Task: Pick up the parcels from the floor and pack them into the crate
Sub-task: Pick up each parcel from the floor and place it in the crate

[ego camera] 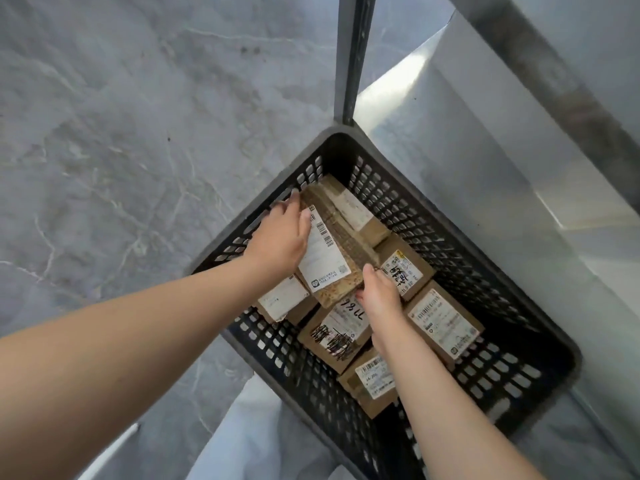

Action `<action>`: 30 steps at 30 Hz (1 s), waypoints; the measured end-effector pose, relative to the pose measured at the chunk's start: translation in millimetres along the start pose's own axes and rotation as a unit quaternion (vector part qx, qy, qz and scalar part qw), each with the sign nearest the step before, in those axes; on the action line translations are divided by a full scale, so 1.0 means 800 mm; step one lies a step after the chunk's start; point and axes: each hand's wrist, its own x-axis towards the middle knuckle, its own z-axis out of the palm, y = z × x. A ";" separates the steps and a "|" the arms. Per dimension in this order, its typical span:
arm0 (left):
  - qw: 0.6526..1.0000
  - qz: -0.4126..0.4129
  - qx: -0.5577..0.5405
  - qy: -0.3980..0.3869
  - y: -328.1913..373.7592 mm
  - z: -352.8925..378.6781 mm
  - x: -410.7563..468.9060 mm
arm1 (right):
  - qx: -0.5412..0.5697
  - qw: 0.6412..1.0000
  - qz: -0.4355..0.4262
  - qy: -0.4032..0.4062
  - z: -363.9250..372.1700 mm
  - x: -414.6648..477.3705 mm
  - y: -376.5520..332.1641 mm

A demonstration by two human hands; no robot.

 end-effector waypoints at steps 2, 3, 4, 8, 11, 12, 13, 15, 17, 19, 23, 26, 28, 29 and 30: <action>0.996 -0.001 0.082 0.025 0.003 0.002 -0.010 | -0.034 0.999 0.004 -0.009 0.002 -0.001 -0.003; 0.988 0.007 0.148 0.043 0.007 0.004 -0.016 | -0.053 0.999 0.006 -0.012 -0.001 -0.001 -0.006; 0.977 0.017 0.205 0.051 0.012 0.007 -0.023 | -0.073 0.997 0.008 -0.014 -0.003 0.000 -0.011; 0.971 -0.003 0.240 -0.004 0.021 0.014 -0.031 | -0.167 0.985 0.011 -0.034 -0.010 -0.010 -0.031; 0.974 -0.012 0.222 -0.034 0.023 0.001 -0.036 | -0.231 0.972 0.000 -0.038 -0.019 -0.037 -0.047; 0.976 -0.007 0.214 -0.037 0.027 -0.007 -0.042 | -0.243 0.969 -0.007 -0.034 -0.026 -0.048 -0.052; 0.978 0.000 0.207 -0.033 0.033 -0.016 -0.050 | -0.252 0.967 -0.015 -0.029 -0.034 -0.064 -0.057; 0.979 0.016 0.204 -0.023 0.042 -0.037 -0.070 | -0.263 0.964 -0.037 -0.013 -0.053 -0.101 -0.069; 0.978 0.020 0.206 -0.015 0.052 -0.061 -0.101 | -0.275 0.959 -0.059 -0.025 -0.076 -0.142 -0.078; 0.979 0.015 0.205 -0.013 0.067 -0.088 -0.140 | -0.274 0.958 -0.081 -0.034 -0.097 -0.191 -0.085; 0.987 0.019 0.154 0.035 0.126 -0.157 -0.241 | -0.278 0.945 -0.164 -0.048 -0.147 -0.329 -0.124; 0.984 0.086 0.122 0.099 0.191 -0.223 -0.315 | -0.340 0.895 -0.286 -0.038 -0.190 -0.437 -0.181; 0.971 0.134 0.124 0.154 0.240 -0.274 -0.355 | -0.364 0.852 -0.375 -0.005 -0.214 -0.494 -0.231; 0.961 0.157 0.125 0.188 0.266 -0.302 -0.377 | -0.370 0.830 -0.416 0.018 -0.227 -0.530 -0.257; 0.949 0.180 0.129 0.223 0.290 -0.328 -0.399 | -0.372 0.812 -0.448 0.041 -0.239 -0.567 -0.279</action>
